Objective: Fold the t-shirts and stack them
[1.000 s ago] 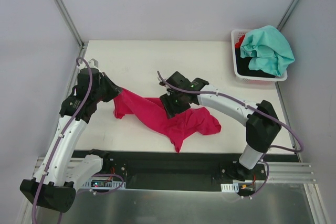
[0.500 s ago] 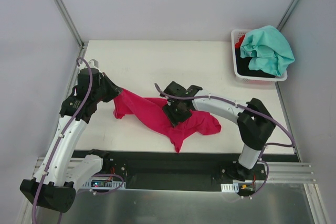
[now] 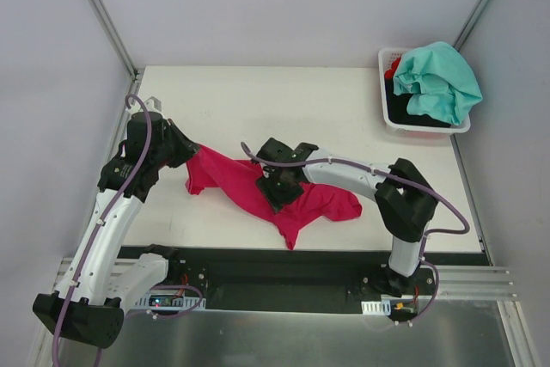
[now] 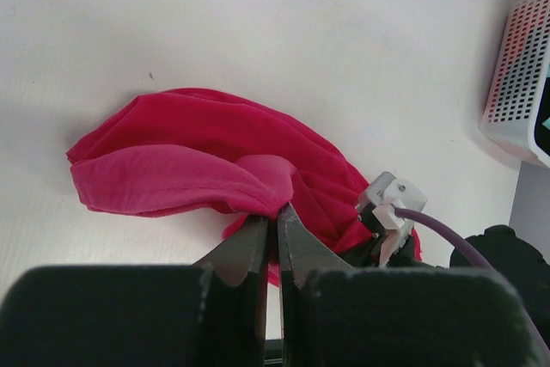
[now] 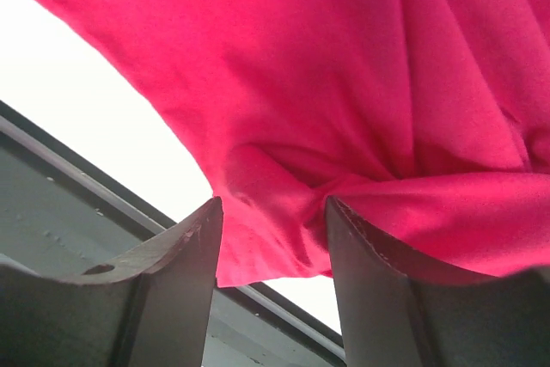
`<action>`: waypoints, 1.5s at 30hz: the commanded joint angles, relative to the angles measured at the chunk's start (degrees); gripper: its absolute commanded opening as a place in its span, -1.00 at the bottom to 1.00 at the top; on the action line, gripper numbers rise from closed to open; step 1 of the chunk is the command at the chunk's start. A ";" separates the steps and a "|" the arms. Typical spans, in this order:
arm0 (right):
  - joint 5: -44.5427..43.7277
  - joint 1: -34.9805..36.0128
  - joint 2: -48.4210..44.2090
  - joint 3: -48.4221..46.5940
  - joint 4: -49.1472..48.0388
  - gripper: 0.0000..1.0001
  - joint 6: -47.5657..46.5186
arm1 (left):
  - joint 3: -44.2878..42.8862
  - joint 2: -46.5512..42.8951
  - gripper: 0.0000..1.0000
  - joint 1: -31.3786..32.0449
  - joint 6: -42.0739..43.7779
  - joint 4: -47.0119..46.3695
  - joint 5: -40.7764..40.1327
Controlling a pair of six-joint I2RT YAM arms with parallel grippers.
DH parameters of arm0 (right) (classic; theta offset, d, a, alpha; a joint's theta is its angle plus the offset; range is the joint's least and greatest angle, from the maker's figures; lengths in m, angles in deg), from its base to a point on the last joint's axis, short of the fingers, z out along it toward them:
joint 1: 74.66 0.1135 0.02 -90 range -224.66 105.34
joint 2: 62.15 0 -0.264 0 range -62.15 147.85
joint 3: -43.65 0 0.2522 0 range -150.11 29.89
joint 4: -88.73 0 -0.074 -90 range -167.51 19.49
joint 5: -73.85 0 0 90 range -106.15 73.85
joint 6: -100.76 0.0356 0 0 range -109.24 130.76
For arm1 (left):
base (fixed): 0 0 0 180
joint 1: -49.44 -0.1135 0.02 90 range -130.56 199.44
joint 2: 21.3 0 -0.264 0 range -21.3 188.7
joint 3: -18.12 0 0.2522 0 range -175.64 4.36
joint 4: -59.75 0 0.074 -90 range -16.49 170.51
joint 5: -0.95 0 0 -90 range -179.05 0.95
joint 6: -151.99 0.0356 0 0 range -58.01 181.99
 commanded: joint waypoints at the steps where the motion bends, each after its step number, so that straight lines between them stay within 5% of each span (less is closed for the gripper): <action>1: -0.06 1.88 0.35 -3.82 2.56 0.08 -0.18 | -0.10 -0.11 -1.00 0.71 0.15 -2.01 -0.83; 23: -0.68 2.59 3.16 -2.15 2.31 0.02 -2.55 | 0.08 -0.81 -1.00 0.80 0.77 -2.01 -1.18; 29: -0.33 2.15 3.34 -1.27 1.60 -0.26 -2.28 | 0.51 -0.63 -1.00 0.80 0.86 -2.01 -1.19; 33: -0.85 1.79 2.81 -1.19 1.86 -0.66 -2.37 | 0.43 -0.37 -1.00 0.80 0.86 -1.92 -1.10; 40: -2.87 1.53 -0.08 -3.38 4.49 -0.98 -2.81 | 0.69 -0.11 -1.00 0.80 0.77 -2.01 -0.83; 45: -6.12 -2.15 -6.58 -7.07 7.92 -0.99 -3.08 | 0.78 0.07 -1.00 0.80 0.68 -2.01 -1.01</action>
